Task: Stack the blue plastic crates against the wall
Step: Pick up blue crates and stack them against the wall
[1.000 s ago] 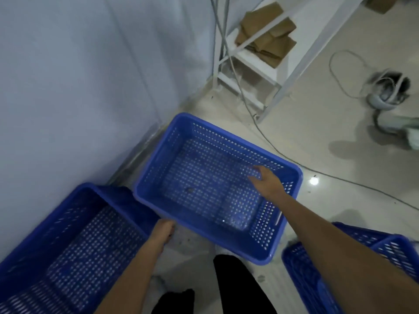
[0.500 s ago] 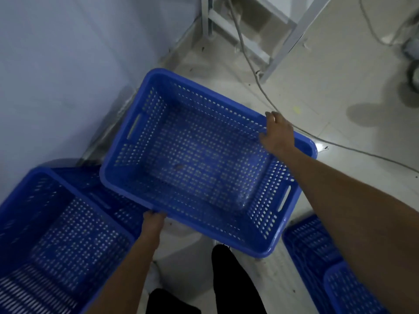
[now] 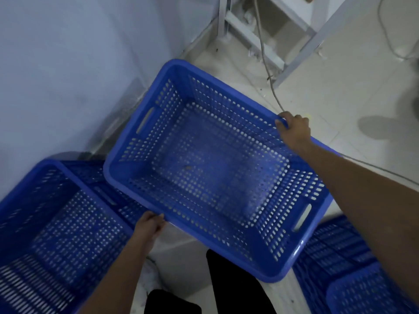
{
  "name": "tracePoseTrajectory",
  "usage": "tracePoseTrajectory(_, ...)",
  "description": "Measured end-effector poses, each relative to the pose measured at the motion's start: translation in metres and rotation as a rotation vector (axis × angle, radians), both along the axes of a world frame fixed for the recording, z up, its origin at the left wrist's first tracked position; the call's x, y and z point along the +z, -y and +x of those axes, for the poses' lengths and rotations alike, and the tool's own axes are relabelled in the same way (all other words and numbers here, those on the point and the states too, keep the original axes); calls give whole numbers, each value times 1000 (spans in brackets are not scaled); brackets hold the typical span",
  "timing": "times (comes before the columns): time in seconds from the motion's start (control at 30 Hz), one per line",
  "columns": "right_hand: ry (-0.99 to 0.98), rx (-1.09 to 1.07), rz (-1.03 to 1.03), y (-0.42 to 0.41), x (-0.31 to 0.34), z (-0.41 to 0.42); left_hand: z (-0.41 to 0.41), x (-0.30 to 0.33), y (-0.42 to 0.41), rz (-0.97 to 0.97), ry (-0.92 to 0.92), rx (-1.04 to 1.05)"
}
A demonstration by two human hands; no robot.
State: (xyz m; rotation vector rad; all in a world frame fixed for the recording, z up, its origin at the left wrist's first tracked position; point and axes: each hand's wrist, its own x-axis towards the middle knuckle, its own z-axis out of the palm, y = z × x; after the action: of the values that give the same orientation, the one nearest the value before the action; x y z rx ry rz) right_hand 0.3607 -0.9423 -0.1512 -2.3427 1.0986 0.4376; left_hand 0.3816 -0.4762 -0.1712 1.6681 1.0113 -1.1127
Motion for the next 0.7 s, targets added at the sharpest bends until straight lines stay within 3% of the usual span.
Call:
tracePoseTrajectory(0.17,28,-88,30,13,58,-11,1,54,0,-117,-4,-129)
tracePoseTrajectory(0.43,80,-202,6,9,178,-26,-1,166,0,-259,51,-147)
tracePoseTrajectory(0.7,203,-187,57,-31,293,-15,-24,280,-40,-302,54,-163)
